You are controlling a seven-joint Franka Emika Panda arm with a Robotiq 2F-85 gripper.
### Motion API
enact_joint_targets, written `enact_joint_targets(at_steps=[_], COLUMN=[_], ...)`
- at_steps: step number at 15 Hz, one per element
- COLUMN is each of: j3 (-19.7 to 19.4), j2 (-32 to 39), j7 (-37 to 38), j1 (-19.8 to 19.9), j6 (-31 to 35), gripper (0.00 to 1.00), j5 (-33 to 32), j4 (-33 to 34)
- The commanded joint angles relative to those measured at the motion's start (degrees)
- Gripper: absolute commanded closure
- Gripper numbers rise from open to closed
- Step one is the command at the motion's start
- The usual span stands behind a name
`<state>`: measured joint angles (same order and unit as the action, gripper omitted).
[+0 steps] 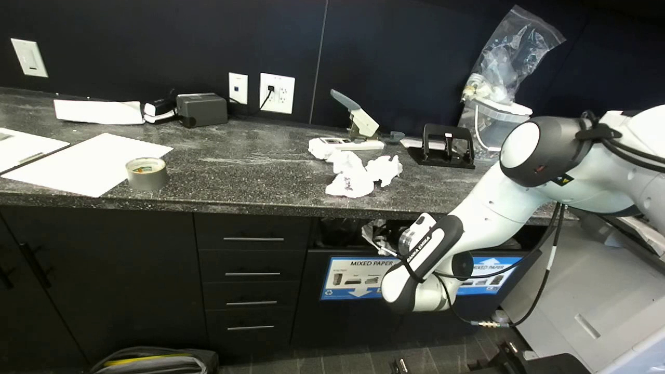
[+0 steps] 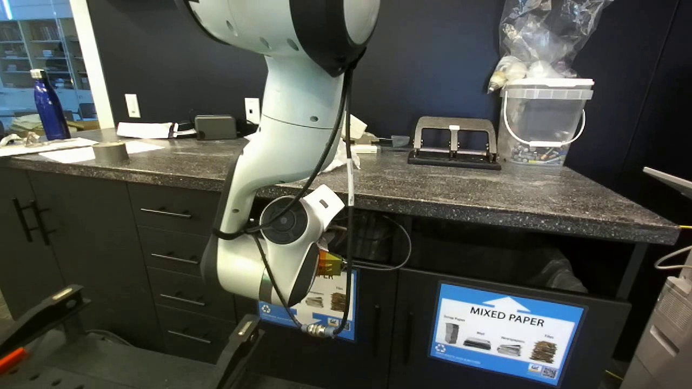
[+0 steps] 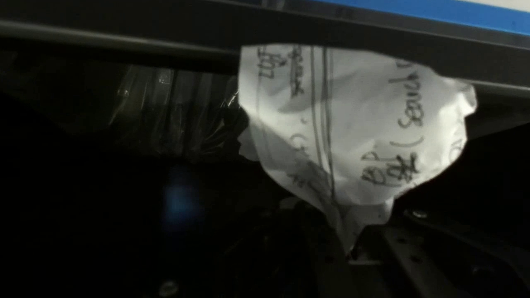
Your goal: Put the tissues inside the rubbish bin.
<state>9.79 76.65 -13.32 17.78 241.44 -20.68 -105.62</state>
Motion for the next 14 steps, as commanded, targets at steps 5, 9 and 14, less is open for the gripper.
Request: enact_joint_targets(at_steps=[5, 9, 14], j3=[2.52, 2.45, 1.96], j2=[3.36, 3.56, 3.79], j7=[-2.67, -1.88, -1.45], j1=[1.24, 1.08, 0.67], j6=[2.45, 2.46, 2.46], gripper=[0.86, 0.61, 0.34], j5=[0.33, 0.16, 0.20], j4=[4.71, 4.80, 4.67])
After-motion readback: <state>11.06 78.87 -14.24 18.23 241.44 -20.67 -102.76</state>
